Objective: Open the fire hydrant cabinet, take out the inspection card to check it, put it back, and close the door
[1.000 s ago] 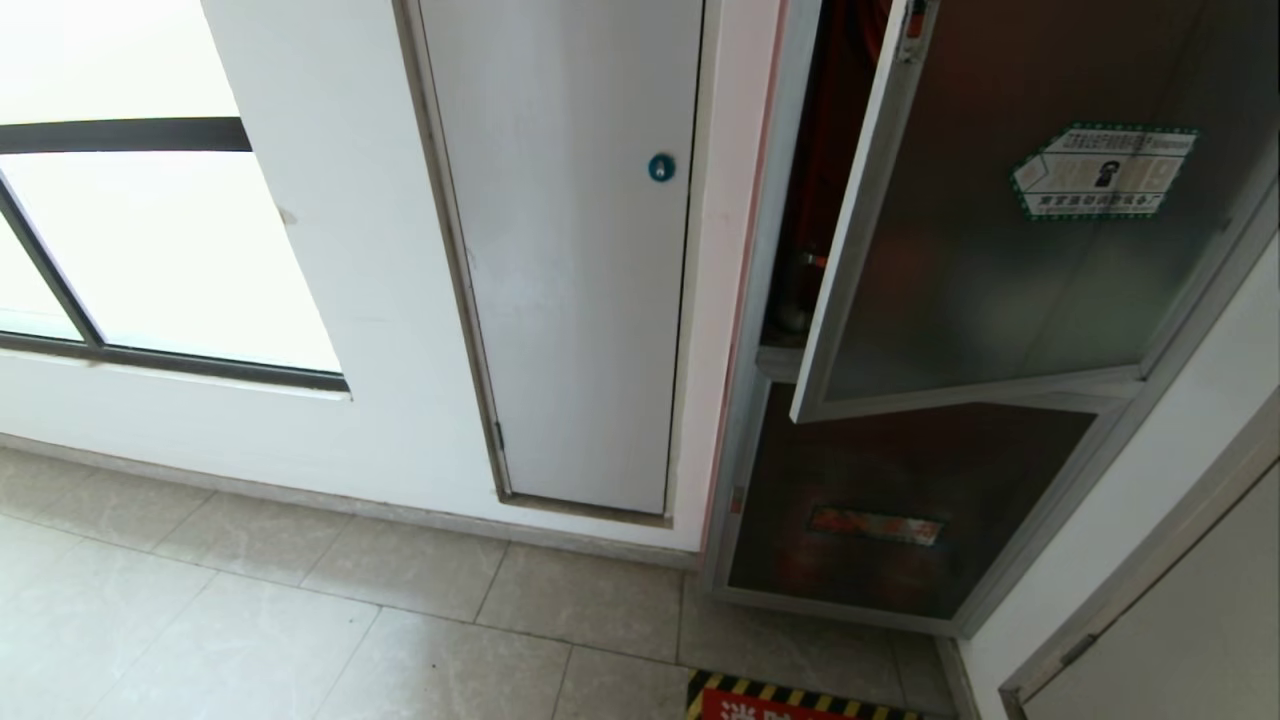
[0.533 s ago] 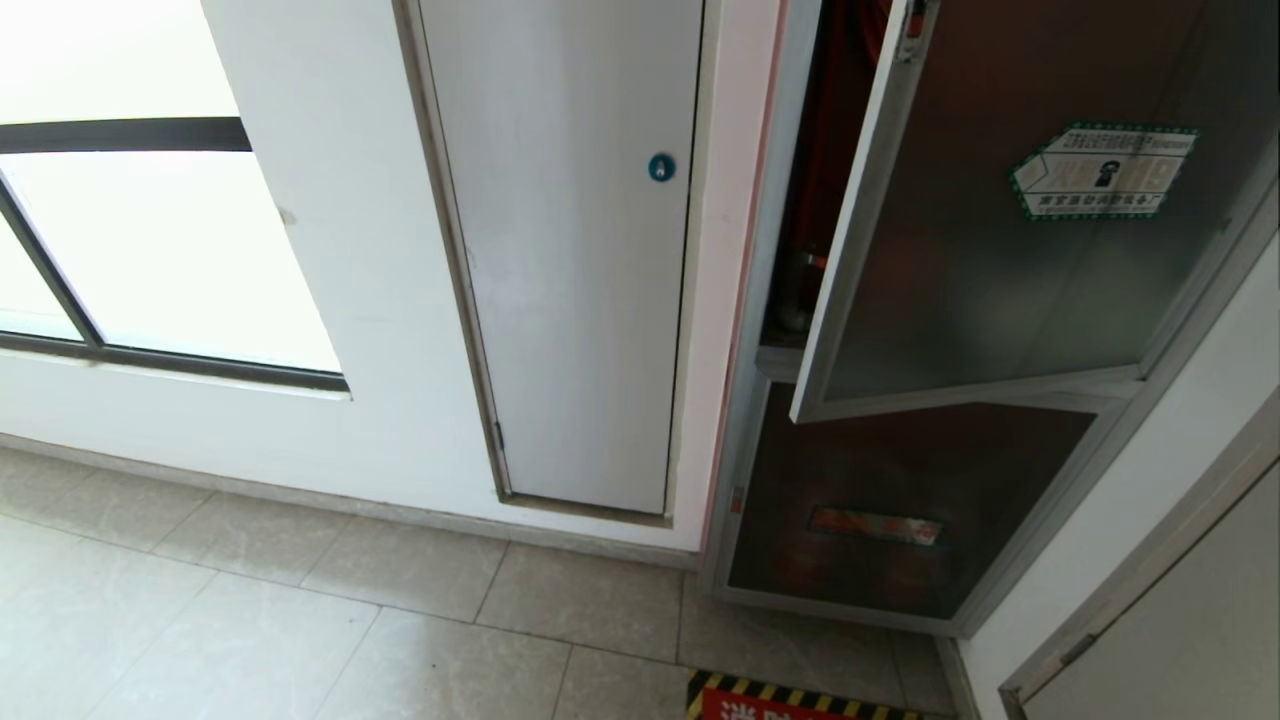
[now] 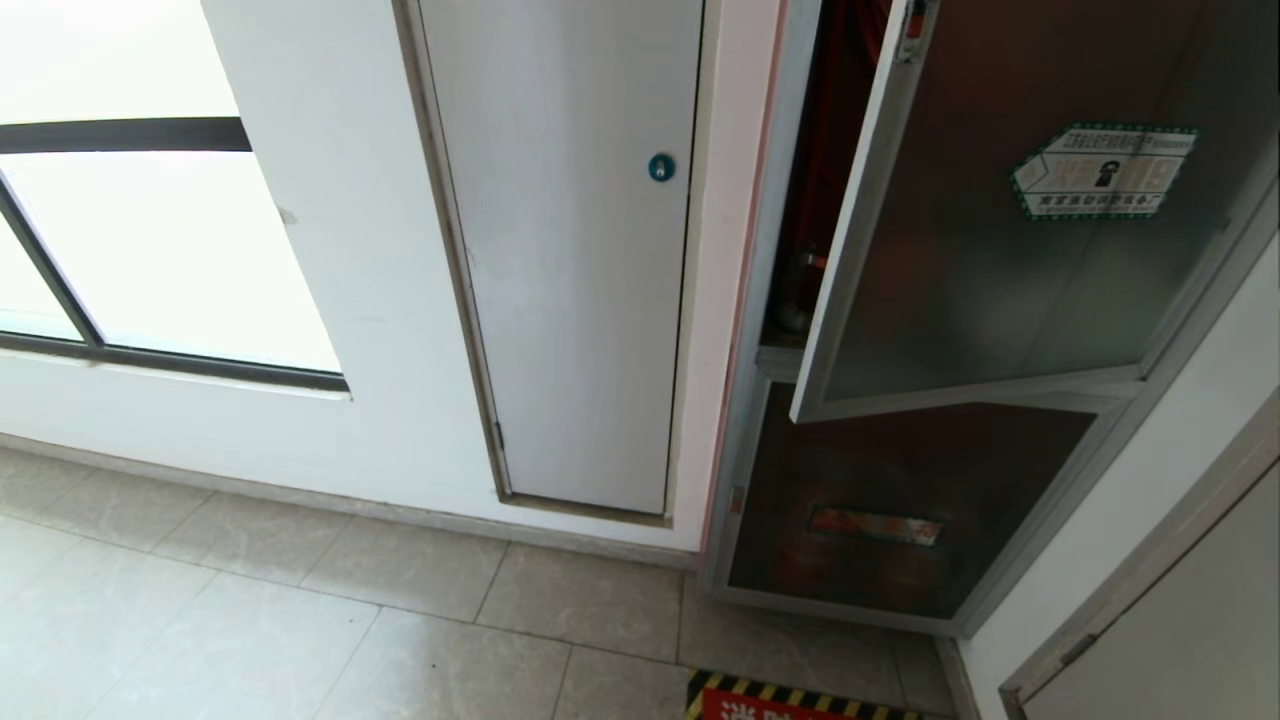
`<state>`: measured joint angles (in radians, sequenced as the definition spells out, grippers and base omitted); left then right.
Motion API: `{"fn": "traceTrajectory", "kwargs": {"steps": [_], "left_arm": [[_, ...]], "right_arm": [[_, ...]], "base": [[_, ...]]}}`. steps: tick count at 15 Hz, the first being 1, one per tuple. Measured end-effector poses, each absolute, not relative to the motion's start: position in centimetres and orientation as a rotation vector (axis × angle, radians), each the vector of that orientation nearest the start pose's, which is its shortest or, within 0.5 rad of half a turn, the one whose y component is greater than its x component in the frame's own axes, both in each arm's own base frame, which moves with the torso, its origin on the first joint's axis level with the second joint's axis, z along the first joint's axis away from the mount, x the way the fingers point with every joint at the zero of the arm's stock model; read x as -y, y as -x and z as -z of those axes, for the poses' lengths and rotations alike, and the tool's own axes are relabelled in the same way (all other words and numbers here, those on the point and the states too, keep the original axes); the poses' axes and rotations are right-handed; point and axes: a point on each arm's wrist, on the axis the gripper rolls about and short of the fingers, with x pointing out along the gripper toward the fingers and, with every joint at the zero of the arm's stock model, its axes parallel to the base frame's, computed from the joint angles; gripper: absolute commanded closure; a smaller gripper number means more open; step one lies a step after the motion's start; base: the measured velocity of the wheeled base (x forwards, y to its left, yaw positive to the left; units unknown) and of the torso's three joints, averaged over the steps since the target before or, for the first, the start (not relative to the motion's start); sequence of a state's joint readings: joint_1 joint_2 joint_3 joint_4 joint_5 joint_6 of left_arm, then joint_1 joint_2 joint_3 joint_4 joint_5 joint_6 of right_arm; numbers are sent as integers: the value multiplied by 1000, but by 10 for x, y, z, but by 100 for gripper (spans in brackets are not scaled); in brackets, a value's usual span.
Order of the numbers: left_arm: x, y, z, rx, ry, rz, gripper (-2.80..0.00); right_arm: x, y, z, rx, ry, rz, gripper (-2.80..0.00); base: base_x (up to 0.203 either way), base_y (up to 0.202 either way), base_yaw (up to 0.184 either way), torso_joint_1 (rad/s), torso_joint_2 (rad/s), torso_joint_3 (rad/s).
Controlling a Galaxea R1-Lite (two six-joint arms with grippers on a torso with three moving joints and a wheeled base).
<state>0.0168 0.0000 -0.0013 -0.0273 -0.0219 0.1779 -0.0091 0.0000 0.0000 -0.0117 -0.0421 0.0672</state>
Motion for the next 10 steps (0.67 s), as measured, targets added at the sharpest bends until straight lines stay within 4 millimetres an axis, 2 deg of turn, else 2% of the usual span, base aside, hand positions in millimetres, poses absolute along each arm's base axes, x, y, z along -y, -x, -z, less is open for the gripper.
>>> {"fn": "traceTrajectory", "kwargs": {"steps": [6,10], "left_arm": [[1,23,-75,-3,-6,0,0],[1,23,-75,-1,4,-1,0]], "right_arm": [[1,23,-77,14,-68,50,0],[1,23,-77,14,-67,50,0]], "base": [[0,0,0,0,0,0],[0,0,0,0,0,0]]}}
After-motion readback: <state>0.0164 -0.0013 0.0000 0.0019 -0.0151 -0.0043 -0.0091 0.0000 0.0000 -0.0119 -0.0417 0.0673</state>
